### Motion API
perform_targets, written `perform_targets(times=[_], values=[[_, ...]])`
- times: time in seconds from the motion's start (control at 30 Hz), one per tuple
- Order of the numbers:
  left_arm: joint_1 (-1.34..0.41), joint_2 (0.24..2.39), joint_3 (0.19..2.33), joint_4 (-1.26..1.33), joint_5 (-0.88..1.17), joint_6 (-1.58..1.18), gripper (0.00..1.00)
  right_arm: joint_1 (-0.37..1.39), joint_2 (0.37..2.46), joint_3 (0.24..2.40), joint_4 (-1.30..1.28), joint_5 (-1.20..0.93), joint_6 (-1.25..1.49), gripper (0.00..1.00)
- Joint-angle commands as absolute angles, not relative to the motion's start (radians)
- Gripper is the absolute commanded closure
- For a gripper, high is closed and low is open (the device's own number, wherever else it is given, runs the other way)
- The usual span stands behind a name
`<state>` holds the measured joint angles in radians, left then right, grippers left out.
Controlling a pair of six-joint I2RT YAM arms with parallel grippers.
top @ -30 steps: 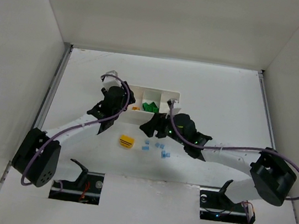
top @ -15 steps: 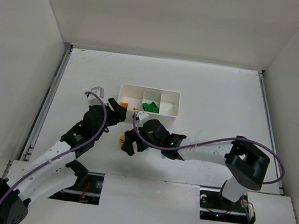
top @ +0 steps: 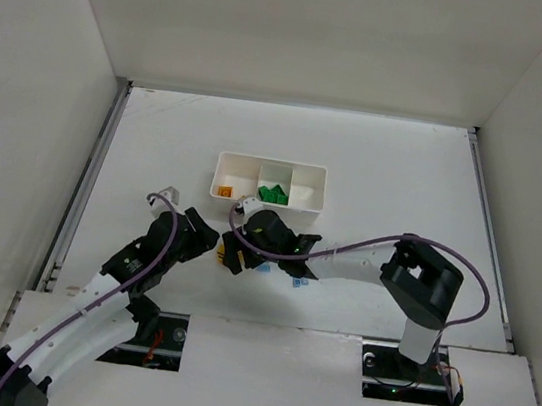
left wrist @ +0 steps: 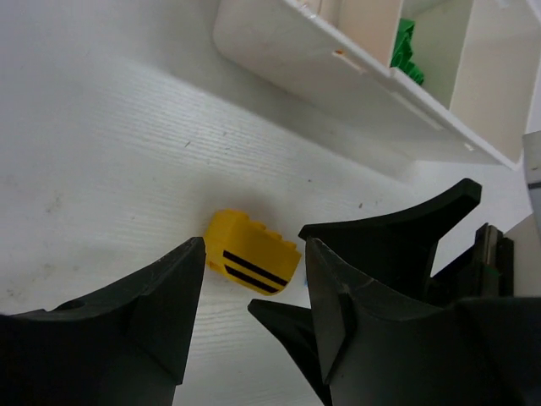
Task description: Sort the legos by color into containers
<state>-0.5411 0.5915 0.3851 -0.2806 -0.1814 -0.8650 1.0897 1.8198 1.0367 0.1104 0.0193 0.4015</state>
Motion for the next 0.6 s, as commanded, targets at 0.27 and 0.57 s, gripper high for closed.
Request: perform_targets(times=[0.27, 0.57], values=[[-0.505, 0.531, 0.313, -0.293, -0.133, -0.983, 0.49, 1.084, 1.872, 1.109, 0.087, 0.006, 0.385, 0.53], [-0.524, 0.417, 0.255, -0.120, -0.101, -1.113, 0.44, 1.010, 1.711, 0.990, 0.208, -0.086, 0.517, 0.65]])
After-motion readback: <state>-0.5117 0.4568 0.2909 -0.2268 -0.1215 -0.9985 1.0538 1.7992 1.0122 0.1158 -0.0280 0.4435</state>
